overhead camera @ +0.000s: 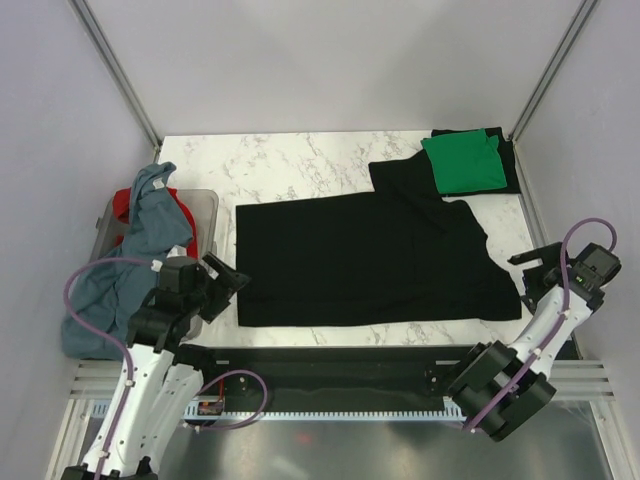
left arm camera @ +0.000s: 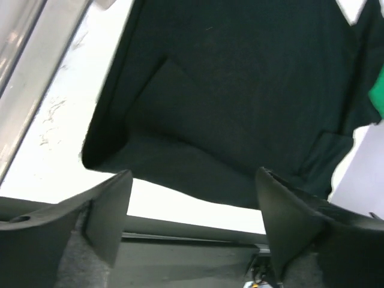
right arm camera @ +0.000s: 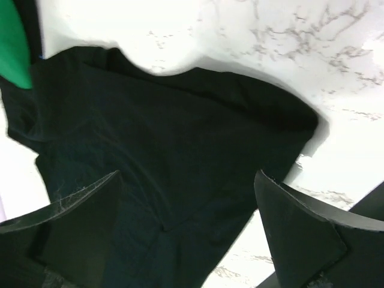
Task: Fold and stack the t-shirts
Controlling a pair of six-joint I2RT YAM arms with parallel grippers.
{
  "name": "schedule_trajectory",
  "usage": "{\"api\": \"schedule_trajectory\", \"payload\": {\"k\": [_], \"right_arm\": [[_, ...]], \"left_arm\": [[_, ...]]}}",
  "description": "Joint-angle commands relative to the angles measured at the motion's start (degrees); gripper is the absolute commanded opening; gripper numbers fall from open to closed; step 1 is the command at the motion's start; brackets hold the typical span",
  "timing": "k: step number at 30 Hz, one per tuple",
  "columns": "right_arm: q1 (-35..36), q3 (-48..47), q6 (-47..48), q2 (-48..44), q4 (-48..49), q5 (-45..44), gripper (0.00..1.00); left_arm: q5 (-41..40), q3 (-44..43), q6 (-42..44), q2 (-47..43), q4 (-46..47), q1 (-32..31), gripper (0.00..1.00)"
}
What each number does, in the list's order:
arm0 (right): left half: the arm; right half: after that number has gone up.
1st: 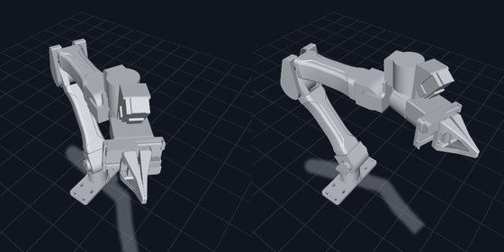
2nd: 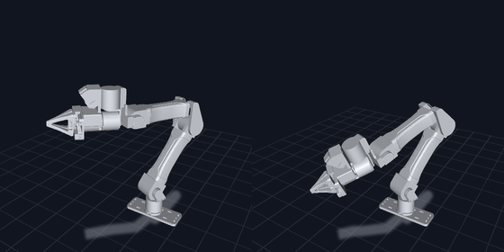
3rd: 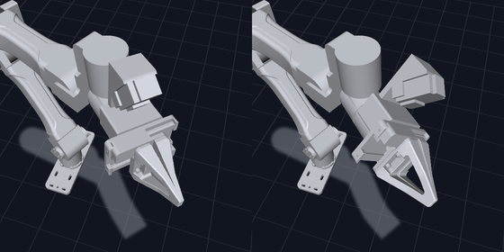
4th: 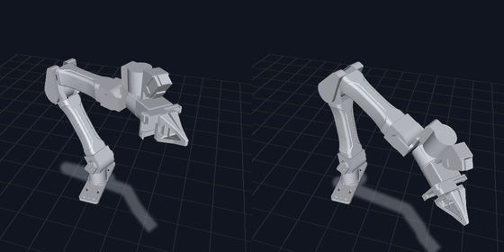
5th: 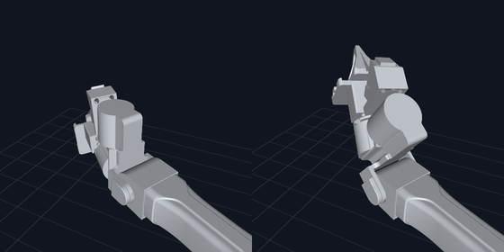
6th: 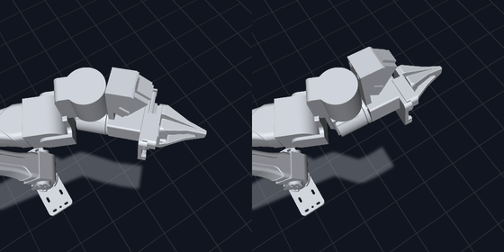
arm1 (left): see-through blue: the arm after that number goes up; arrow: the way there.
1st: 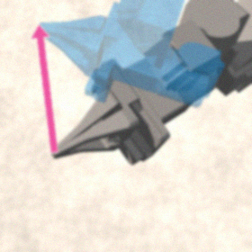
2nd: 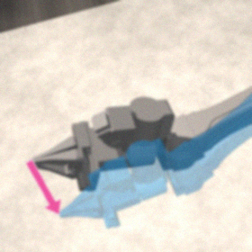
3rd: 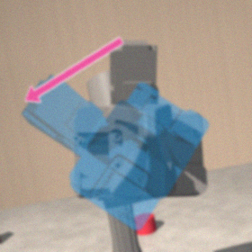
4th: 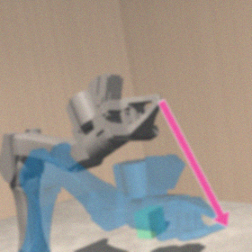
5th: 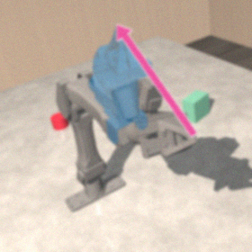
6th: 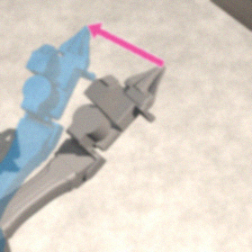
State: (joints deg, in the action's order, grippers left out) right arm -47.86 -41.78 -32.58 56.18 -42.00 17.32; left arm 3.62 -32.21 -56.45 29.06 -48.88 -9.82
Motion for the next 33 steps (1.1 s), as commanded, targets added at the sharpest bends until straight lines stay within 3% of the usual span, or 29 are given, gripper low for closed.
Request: {"api": "schedule_trajectory", "payload": {"k": [1,4,6,7,8,10,11,14,19,23,29,33], "right_arm": [[-0.2,-0.6,-1.9,-3.3,2.0,2.3,0.98],[2.1,0.0,-3.5,-6.1,8.8,8.2,0.98],[10.6,-4.1,-5.5,-5.9,11.5,4.9,0.98],[14.9,-6.6,-5.6,-5.1,11.4,-2.1,0.98],[24.2,-12.6,-5.4,-1.6,11.2,-5.1,0.98],[32.8,-19.2,-4.3,3.9,9.7,-10.3,0.98],[40.3,-26.2,-2.2,10.5,8.8,-15.2,0.98],[49.7,-39.6,1.1,24.9,5.4,-21.4,0.98],[55.2,-57.4,6.3,45.2,5.0,-21.9,0.98],[56.0,-76.8,10.1,64.1,2.9,-21.2,0.98],[55.9,-92.1,15.4,78.3,1.7,-26.8,0.95],[55.9,-93.5,17.5,81.4,4.6,-29.8,0.92]], "left_arm": [[-0.5,-6.5,2.1,0.7,-1.3,0.2,0.92],[-3.3,-11.1,8.5,3.9,-0.7,0.2,0.98],[-6.5,-14.3,13.9,7.0,-0.5,0.2,0.98],[-7.3,-14.9,16.5,7.8,-0.3,0.3,0.98],[-8.0,-15.8,17.7,8.6,-0.2,0.2,0.98],[-7.8,-15.7,20.2,10.0,1.0,0.2,0.97],[-7.6,-14.6,20.9,10.0,1.5,0.2,0.97],[-6.4,-13.0,21.9,9.4,3.7,0.2,0.96],[-5.6,-11.2,22.5,8.4,7.5,0.2,0.95],[-3.9,-11.2,23.4,8.0,7.8,0.2,0.94],[-2.5,-10.7,23.5,6.7,8.6,0.2,0.92],[-2.4,-10.6,23.6,6.9,8.7,0.2,0.91]]}}
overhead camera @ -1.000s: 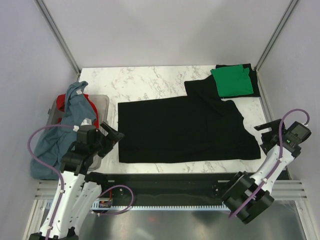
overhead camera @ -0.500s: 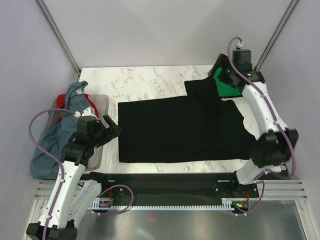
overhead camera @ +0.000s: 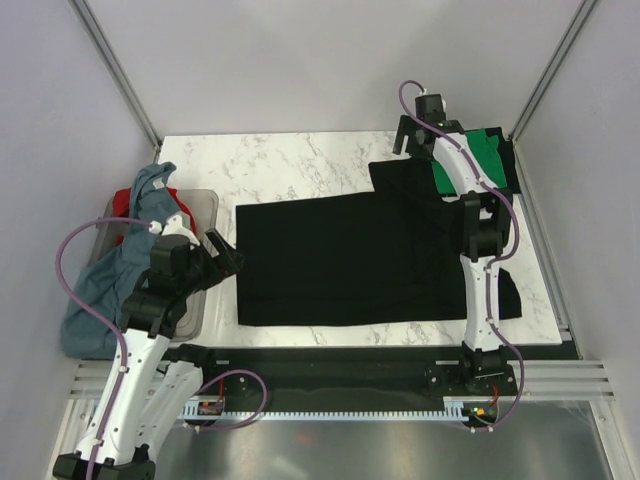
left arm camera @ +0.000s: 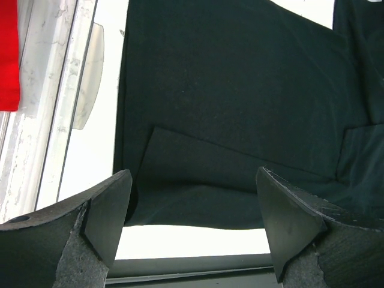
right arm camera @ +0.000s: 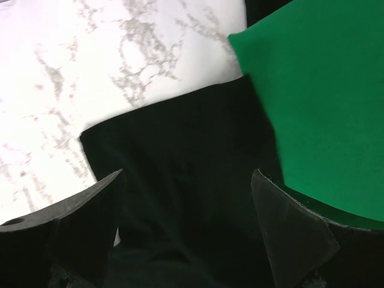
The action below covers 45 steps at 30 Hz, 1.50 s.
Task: Fold and stack the t-shirts
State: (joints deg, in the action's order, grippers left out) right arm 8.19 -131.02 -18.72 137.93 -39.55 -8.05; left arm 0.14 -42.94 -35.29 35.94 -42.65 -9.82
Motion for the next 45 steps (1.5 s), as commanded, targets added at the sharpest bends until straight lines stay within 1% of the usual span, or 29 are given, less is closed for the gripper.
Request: {"api": "schedule_trajectory", "payload": {"k": [1,5,9,11,16,18,21,26,28,31,34,45], "right_arm": [[-0.2,-4.2,4.0,0.7,2.6,-4.8,0.92],[-0.6,-5.7,5.3,3.4,4.1,-6.4,0.9],[-1.7,-6.0,4.6,5.3,6.0,-5.1,0.88],[-1.9,-6.3,4.7,6.6,6.9,-4.8,0.84],[-2.4,-8.5,5.4,9.3,8.3,-5.1,0.79],[-2.5,-8.5,5.3,9.6,8.9,-4.6,0.75],[-2.5,-8.5,5.3,10.2,9.1,-4.2,0.73],[-2.5,-7.7,4.7,10.7,9.3,-3.3,0.64],[-2.5,-7.2,4.7,10.8,9.5,-2.9,0.59],[-2.5,-7.2,4.7,11.0,9.5,-2.8,0.48],[-2.5,-7.3,5.0,11.1,9.6,-3.4,0.43],[-2.5,-7.3,7.8,12.8,9.4,-7.9,0.43]], "left_arm": [[1.2,0.1,2.3,0.1,2.5,0.2,0.91],[1.4,0.2,2.4,0.4,2.6,0.2,0.9],[1.4,0.2,2.4,0.5,2.6,0.2,0.9],[1.5,0.1,2.5,0.6,2.8,0.2,0.9],[1.8,0.1,2.5,0.7,2.8,0.2,0.89],[1.6,0.2,2.5,0.7,2.8,0.2,0.89],[1.5,0.2,2.5,0.7,2.8,0.2,0.89],[1.4,0.2,2.5,0.7,2.8,0.2,0.89],[1.7,0.2,2.5,0.7,2.8,0.2,0.89],[1.6,0.2,2.5,0.6,2.8,0.2,0.88],[1.6,0.3,2.5,0.5,2.9,0.2,0.88],[1.9,0.3,2.6,0.6,3.1,0.2,0.88]]}}
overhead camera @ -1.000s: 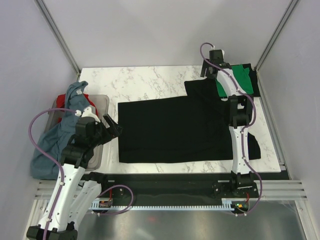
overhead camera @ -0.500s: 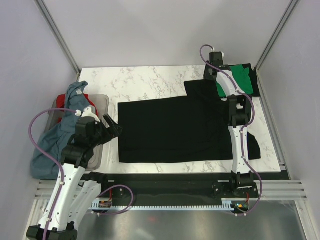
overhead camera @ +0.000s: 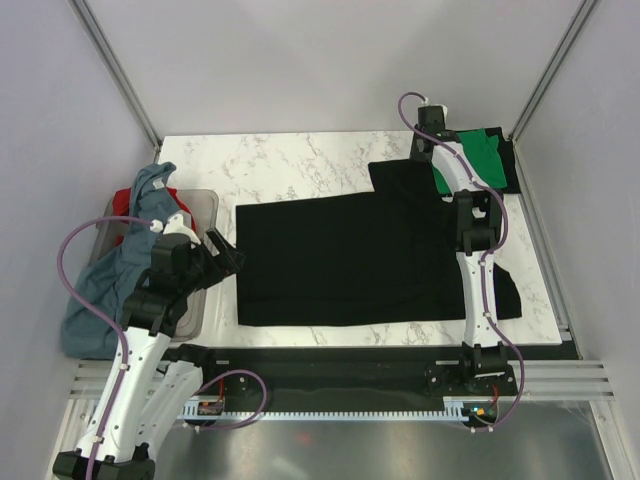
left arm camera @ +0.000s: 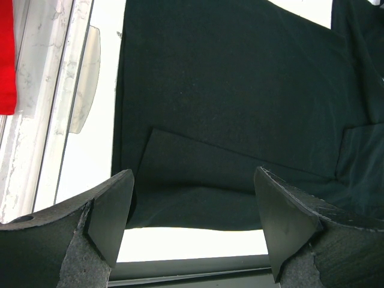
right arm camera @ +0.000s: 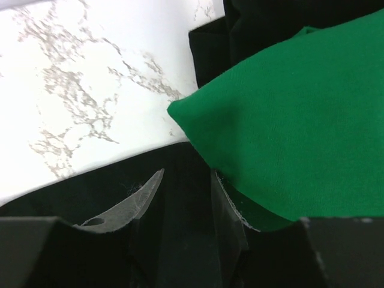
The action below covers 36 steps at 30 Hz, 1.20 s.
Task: Fold and stack the t-shirts
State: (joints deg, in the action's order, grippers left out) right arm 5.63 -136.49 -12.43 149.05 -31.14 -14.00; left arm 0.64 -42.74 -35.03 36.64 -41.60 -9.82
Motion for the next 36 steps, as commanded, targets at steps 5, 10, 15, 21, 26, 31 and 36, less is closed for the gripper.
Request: {"api": "schedule_trajectory", "payload": {"k": [5,10,15,21,26,31,36], "right_arm": [[0.1,-1.9,1.4,3.3,1.0,-2.0,0.4],[0.1,-1.8,1.0,3.3,1.2,-1.1,0.24],[0.2,-1.9,0.9,2.2,1.3,-1.3,0.0],[0.3,0.4,0.2,-1.8,1.3,0.6,0.0],[1.0,9.5,-2.1,-10.8,2.6,2.7,0.0],[1.9,26.9,-4.6,-26.3,8.1,5.2,0.0],[3.7,41.4,-5.8,-41.8,11.4,5.6,0.0]], "left_arm": [[1.6,0.1,2.2,-0.2,2.0,0.2,0.88],[1.6,0.1,2.3,-0.2,2.1,0.2,0.88],[1.5,0.1,2.3,-0.3,2.0,0.2,0.88],[1.3,0.2,2.3,-0.2,2.1,0.2,0.88],[-0.5,-0.2,1.4,2.0,2.8,0.2,0.86],[-3.6,-7.3,3.8,16.6,2.1,0.0,0.88],[-7.9,-19.2,4.0,31.2,1.6,-3.4,0.89]]}}
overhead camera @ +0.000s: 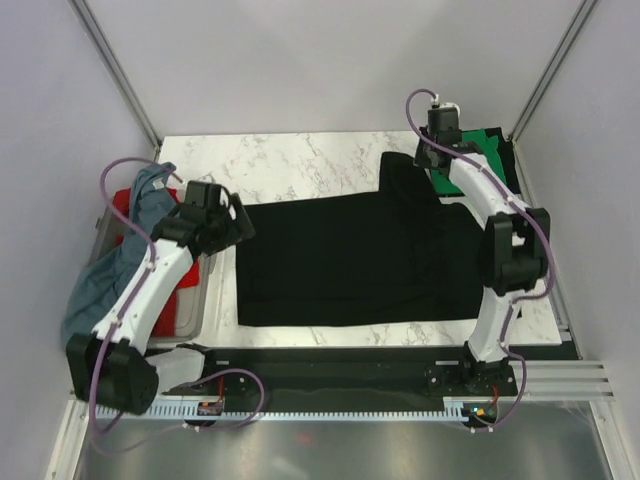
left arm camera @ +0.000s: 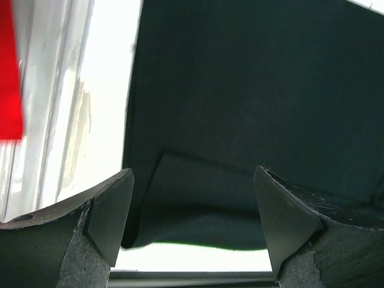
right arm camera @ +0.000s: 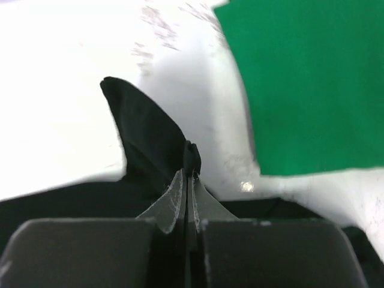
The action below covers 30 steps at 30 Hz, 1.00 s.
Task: Fold and stack the t-shirts
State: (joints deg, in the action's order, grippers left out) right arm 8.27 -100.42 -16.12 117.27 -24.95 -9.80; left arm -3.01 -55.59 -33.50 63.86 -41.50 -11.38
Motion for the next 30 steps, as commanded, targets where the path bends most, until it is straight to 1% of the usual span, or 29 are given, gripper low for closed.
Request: {"api": "schedule_trajectory", "payload": {"k": [1,2,3,4,6,7,8,10,11,12,14,15,17,19,20,22,27,30], "right_arm": [[1.1,7.4,-2.9,-12.1,5.9,1.6,0.0],[1.2,9.7,-3.4,-14.2,6.7,2.1,0.0],[1.4,14.3,-3.9,-18.4,7.5,3.3,0.0],[1.7,16.6,-5.1,-20.3,8.9,3.6,0.0],[2.1,22.3,-5.4,-24.7,10.4,5.5,0.0],[2.3,23.8,-5.9,-25.9,10.6,5.8,0.0],[2.3,25.3,-6.0,-26.9,10.8,6.5,0.0],[2.4,30.1,-6.0,-30.1,11.9,7.0,0.0],[2.4,31.8,-6.6,-31.1,12.7,7.2,0.0],[2.4,35.2,-6.7,-32.8,13.6,7.8,0.0],[2.4,37.5,-7.1,-34.3,14.9,9.1,0.0],[2.4,39.3,-7.1,-34.7,15.3,9.4,0.0],[2.4,41.3,-7.3,-36.1,15.9,9.6,0.0],[2.4,44.4,-7.7,-36.9,17.6,9.6,0.0],[2.4,45.5,-7.9,-37.8,18.0,11.3,0.0],[2.4,48.0,-8.6,-38.4,19.2,11.8,0.0],[2.4,52.9,-9.9,-40.4,21.3,13.7,0.0],[2.4,55.1,-10.7,-41.7,21.8,15.2,0.0]], "left_arm": [[-5.3,-7.9,2.3,9.3,1.6,-2.3,0.89],[-6.4,-11.4,1.9,11.8,1.5,-2.6,0.89],[-8.8,-13.2,1.8,14.9,1.6,-2.6,0.88],[-10.0,-15.0,1.4,20.1,1.7,-2.6,0.87],[-12.5,-21.0,1.6,26.3,1.4,-2.4,0.86],[-12.9,-23.0,1.7,28.9,1.0,-2.3,0.86],[-13.0,-27.6,1.8,34.7,0.5,-2.2,0.85],[-13.8,-32.3,1.3,40.2,-1.0,-2.0,0.85],[-14.0,-36.1,0.8,42.5,-2.4,-1.7,0.85],[-14.0,-38.1,0.5,47.3,-3.2,-1.4,0.84],[-14.9,-43.2,-0.1,51.1,-5.4,-0.8,0.8],[-15.6,-44.6,0.1,54.6,-5.8,-0.5,0.79],[-16.9,-48.6,0.1,57.7,-7.5,0.4,0.78],[-16.9,-50.6,-0.4,60.9,-8.7,1.1,0.78],[-17.1,-52.0,-0.8,61.6,-9.0,1.7,0.78],[-17.6,-52.7,-1.3,63.6,-9.7,2.1,0.78],[-15.7,-54.1,-3.1,67.4,-9.5,3.0,0.74],[-15.0,-55.5,-3.7,69.4,-9.4,3.1,0.73]]}}
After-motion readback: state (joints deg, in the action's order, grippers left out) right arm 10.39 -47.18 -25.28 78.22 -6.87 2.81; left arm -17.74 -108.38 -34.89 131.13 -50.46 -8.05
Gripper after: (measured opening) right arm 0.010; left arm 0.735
